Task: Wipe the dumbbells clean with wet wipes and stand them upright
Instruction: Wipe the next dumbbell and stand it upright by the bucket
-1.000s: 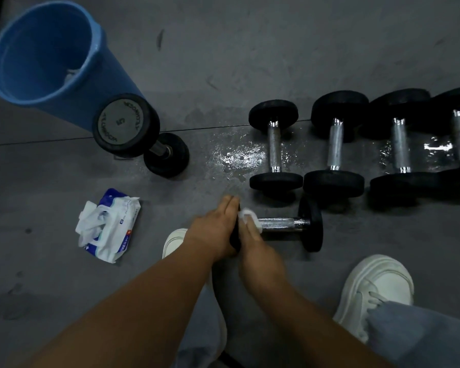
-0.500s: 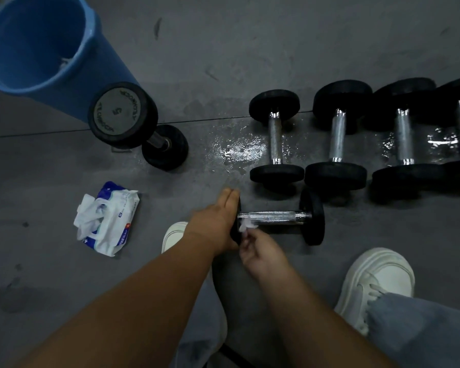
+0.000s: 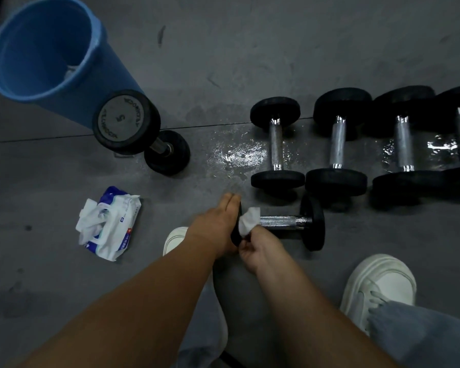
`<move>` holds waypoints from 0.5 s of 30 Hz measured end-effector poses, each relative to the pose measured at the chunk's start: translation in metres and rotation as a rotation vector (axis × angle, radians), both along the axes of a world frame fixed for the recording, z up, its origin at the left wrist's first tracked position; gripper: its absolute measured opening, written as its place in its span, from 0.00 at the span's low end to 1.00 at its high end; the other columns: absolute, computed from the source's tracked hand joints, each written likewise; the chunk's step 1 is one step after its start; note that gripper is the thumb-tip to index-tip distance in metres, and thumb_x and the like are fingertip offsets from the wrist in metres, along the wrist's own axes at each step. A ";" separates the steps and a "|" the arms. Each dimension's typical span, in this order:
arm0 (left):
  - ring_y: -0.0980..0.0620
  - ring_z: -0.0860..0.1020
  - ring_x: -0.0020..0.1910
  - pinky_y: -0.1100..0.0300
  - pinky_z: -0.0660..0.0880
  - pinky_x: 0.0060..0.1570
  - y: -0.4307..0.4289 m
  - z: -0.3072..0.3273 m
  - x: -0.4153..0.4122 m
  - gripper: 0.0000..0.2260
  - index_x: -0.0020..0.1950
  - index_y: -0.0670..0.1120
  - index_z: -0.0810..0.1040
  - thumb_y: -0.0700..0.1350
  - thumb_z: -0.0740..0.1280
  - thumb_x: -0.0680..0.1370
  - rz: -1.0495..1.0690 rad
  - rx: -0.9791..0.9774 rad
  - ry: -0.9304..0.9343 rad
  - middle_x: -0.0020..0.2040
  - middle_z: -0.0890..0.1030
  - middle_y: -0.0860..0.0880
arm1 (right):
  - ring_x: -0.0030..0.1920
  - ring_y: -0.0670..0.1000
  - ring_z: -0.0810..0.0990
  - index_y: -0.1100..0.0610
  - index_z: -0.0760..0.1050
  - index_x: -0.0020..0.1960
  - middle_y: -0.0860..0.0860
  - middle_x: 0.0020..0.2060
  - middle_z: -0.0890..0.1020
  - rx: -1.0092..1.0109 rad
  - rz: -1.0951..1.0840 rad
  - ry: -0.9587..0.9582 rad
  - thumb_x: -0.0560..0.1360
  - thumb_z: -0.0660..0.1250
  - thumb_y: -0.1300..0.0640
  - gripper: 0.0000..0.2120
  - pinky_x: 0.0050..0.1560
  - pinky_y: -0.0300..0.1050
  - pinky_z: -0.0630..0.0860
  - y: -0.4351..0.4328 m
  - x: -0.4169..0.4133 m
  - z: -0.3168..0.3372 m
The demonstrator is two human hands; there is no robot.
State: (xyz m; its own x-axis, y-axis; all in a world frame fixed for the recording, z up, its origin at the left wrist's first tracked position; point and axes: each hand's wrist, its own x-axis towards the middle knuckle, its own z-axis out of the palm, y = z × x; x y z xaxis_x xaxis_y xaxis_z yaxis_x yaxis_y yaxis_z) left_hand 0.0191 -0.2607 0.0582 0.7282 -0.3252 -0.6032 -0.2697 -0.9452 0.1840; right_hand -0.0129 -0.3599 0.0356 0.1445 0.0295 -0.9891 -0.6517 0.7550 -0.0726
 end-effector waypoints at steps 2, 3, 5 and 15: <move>0.41 0.76 0.60 0.48 0.76 0.53 0.001 0.000 0.002 0.47 0.78 0.48 0.50 0.57 0.75 0.69 -0.002 0.010 0.018 0.78 0.53 0.50 | 0.30 0.44 0.72 0.56 0.75 0.42 0.50 0.32 0.77 -0.062 -0.046 -0.009 0.74 0.71 0.60 0.05 0.20 0.30 0.67 0.005 -0.005 -0.003; 0.41 0.76 0.61 0.48 0.76 0.54 0.001 0.001 0.001 0.48 0.78 0.48 0.49 0.57 0.75 0.68 0.000 0.015 0.027 0.78 0.53 0.50 | 0.29 0.44 0.73 0.58 0.77 0.44 0.50 0.30 0.78 -0.073 -0.083 -0.020 0.73 0.71 0.62 0.03 0.21 0.30 0.68 0.006 -0.011 -0.005; 0.41 0.77 0.61 0.48 0.76 0.54 0.001 0.001 0.000 0.49 0.79 0.48 0.49 0.57 0.76 0.68 -0.005 0.022 0.015 0.78 0.52 0.51 | 0.28 0.44 0.74 0.59 0.77 0.53 0.49 0.28 0.78 -0.090 -0.101 -0.037 0.74 0.70 0.63 0.08 0.23 0.33 0.70 0.009 -0.015 -0.006; 0.41 0.76 0.62 0.47 0.76 0.56 0.001 0.001 0.001 0.48 0.79 0.49 0.48 0.55 0.75 0.69 0.002 0.014 0.021 0.79 0.51 0.51 | 0.30 0.46 0.76 0.60 0.73 0.58 0.60 0.45 0.78 -0.163 0.013 -0.075 0.78 0.63 0.64 0.09 0.21 0.29 0.68 0.009 -0.021 -0.016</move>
State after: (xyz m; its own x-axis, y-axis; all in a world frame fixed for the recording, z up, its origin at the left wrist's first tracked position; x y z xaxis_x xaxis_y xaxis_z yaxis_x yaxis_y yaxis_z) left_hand 0.0203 -0.2598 0.0594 0.7160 -0.3155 -0.6227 -0.2644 -0.9481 0.1764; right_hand -0.0339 -0.3507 0.0197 0.2187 -0.1280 -0.9674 -0.6497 0.7206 -0.2422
